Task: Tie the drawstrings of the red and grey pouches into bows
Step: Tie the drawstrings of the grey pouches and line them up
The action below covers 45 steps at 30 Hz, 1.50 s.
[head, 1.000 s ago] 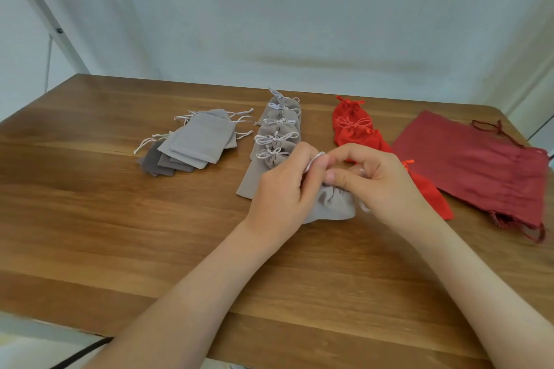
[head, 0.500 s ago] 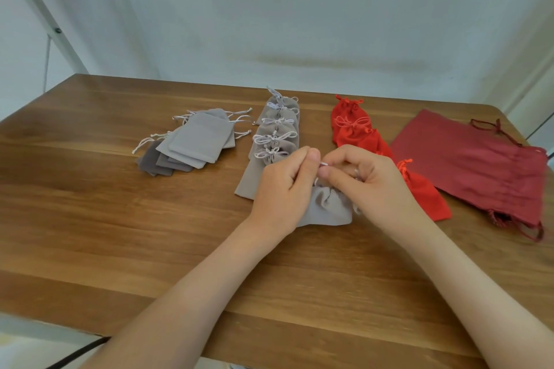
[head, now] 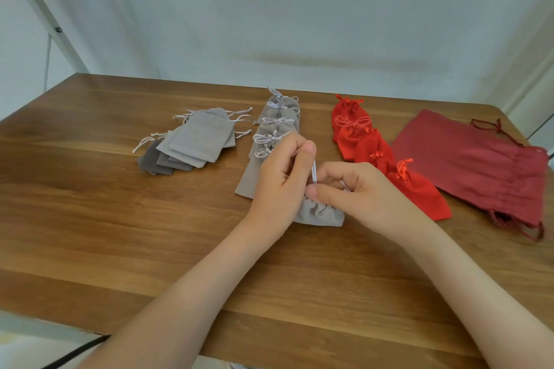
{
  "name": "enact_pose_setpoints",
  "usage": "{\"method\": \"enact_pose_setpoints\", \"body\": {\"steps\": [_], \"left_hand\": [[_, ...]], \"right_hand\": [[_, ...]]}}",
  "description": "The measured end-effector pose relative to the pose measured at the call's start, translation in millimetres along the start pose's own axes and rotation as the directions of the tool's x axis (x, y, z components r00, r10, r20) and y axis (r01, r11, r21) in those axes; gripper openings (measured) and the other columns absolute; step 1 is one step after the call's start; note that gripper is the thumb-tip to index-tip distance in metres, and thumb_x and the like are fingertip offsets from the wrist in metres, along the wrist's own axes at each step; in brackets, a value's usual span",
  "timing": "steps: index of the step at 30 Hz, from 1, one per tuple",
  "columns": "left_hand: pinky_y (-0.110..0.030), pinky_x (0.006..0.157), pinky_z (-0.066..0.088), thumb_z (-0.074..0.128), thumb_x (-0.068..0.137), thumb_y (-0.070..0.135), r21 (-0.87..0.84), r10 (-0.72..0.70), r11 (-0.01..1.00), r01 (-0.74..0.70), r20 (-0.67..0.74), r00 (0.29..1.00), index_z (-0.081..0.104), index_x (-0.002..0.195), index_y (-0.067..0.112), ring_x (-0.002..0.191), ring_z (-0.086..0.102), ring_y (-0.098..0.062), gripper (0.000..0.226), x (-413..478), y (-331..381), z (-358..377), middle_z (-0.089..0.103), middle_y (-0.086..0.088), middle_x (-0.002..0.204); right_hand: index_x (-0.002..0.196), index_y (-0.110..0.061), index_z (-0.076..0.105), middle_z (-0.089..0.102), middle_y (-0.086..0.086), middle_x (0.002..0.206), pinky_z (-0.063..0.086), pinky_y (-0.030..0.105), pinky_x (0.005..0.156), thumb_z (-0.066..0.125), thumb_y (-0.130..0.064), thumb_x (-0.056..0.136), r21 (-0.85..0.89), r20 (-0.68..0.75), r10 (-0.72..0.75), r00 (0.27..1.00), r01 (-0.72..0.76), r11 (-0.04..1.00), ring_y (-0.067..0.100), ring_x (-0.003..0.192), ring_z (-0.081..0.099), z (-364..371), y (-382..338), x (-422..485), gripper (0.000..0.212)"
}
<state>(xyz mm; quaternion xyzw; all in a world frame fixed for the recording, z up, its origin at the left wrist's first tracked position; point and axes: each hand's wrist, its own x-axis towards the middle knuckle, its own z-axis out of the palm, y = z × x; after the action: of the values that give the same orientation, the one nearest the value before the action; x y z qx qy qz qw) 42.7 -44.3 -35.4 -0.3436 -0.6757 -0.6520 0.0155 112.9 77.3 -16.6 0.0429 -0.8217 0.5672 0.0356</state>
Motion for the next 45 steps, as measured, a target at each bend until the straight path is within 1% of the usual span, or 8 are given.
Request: {"method": "enact_pose_setpoints", "body": {"steps": [4, 9, 17, 24, 32, 35, 40, 45], "left_hand": [[-0.014, 0.057, 0.032, 0.045, 0.096, 0.028, 0.007, 0.023, 1.0, -0.022, -0.046, 0.999, 0.044, 0.071, 0.023, 0.057, 0.037, -0.001, 0.026, -0.8, -1.9, 1.0, 0.039, 0.012, 0.06], [-0.022, 0.059, 0.038, 0.041, 0.097, 0.036, -0.003, -0.05, 0.999, 0.05, 0.017, 0.999, 0.05, 0.069, 0.027, 0.059, 0.045, -0.002, 0.032, -2.6, -7.5, 5.9, 0.049, 0.013, 0.06], [-0.024, 0.062, 0.038, 0.039, 0.099, 0.03, -0.234, -0.262, 0.92, 0.313, 0.225, 0.938, 0.052, 0.072, 0.023, 0.065, 0.044, -0.008, 0.031, -5.9, -4.3, 9.1, 0.048, 0.006, 0.066], [-0.028, 0.074, 0.044, 0.043, 0.098, 0.031, -0.312, -0.34, 0.84, 0.445, 0.336, 0.878, 0.057, 0.092, 0.005, 0.081, 0.052, -0.02, 0.03, -3.8, -4.7, 2.9, 0.055, -0.011, 0.085], [-0.025, 0.07, 0.044, 0.046, 0.091, 0.027, -0.38, -0.359, 0.775, 0.504, 0.392, 0.847, 0.055, 0.097, 0.004, 0.078, 0.048, -0.023, 0.026, -0.9, -2.3, -0.6, 0.048, -0.016, 0.088], [-0.03, 0.074, 0.042, 0.045, 0.091, 0.029, -0.363, -0.36, 0.778, 0.513, 0.411, 0.837, 0.06, 0.095, 0.003, 0.083, 0.049, -0.027, 0.03, -2.7, -3.5, -1.8, 0.052, -0.015, 0.087], [-0.034, 0.084, 0.042, 0.041, 0.086, 0.046, -0.292, -0.438, 0.745, 0.599, 0.463, 0.77, 0.07, 0.085, 0.016, 0.086, 0.055, -0.019, 0.042, 3.7, -5.8, -3.0, 0.061, -0.005, 0.084], [-0.022, 0.08, 0.046, 0.052, 0.088, 0.05, -0.011, -0.316, 0.944, 0.331, 0.273, 0.909, 0.064, 0.096, 0.022, 0.089, 0.061, -0.004, 0.031, 1.0, -3.2, -6.5, 0.065, 0.012, 0.088]], "right_hand": [[0.071, 0.006, 0.056, 0.041, -0.01, 0.042, 0.026, 0.009, 0.042, 0.055, -0.016, 0.093, 0.068, 0.039, 0.026, 0.999, -0.029, 0.997, 0.001, 0.037, 0.035, -8.6, -2.2, -2.2, 0.031], [0.083, -0.006, 0.064, 0.06, 0.005, 0.061, 0.038, 0.021, 0.056, 0.058, -0.014, 0.093, 0.05, -0.125, -0.038, 0.991, 0.044, 0.998, 0.007, 0.055, 0.05, -4.6, 2.3, -0.1, 0.014], [0.077, -0.017, 0.062, 0.049, -0.013, 0.048, 0.033, 0.017, 0.051, 0.062, -0.016, 0.089, 0.043, -0.379, -0.05, 0.924, 0.071, 0.997, 0.003, 0.05, 0.04, 0.7, 6.3, 1.4, 0.012], [0.079, -0.012, 0.058, 0.042, -0.004, 0.05, 0.03, 0.012, 0.049, 0.064, -0.024, 0.088, -0.223, -0.432, -0.171, 0.885, 0.079, 0.972, 0.004, 0.048, 0.038, 2.4, 6.8, -2.3, 0.016], [0.087, -0.021, 0.047, 0.037, -0.006, 0.048, 0.026, 0.015, 0.046, 0.067, -0.026, 0.086, -0.214, -0.442, -0.176, 0.879, 0.087, 0.973, 0.006, 0.043, 0.035, 0.7, 4.7, -3.9, 0.021], [0.098, -0.019, 0.052, 0.043, -0.011, 0.045, 0.028, 0.011, 0.047, 0.066, -0.018, 0.087, -0.192, -0.397, -0.185, 0.899, 0.116, 0.975, 0.004, 0.042, 0.039, -1.8, 3.0, -4.6, 0.017], [0.079, -0.006, 0.057, 0.053, -0.02, 0.047, 0.031, 0.008, 0.047, 0.063, -0.009, 0.089, -0.152, -0.372, -0.197, 0.907, 0.149, 0.977, 0.001, 0.044, 0.049, -3.2, 7.6, -4.0, 0.012], [0.074, -0.013, 0.057, 0.054, -0.007, 0.05, 0.036, 0.014, 0.052, 0.065, -0.014, 0.087, -0.191, -0.336, -0.129, 0.933, 0.067, 0.979, 0.003, 0.05, 0.049, -6.3, 12.6, -1.5, 0.015]]}}
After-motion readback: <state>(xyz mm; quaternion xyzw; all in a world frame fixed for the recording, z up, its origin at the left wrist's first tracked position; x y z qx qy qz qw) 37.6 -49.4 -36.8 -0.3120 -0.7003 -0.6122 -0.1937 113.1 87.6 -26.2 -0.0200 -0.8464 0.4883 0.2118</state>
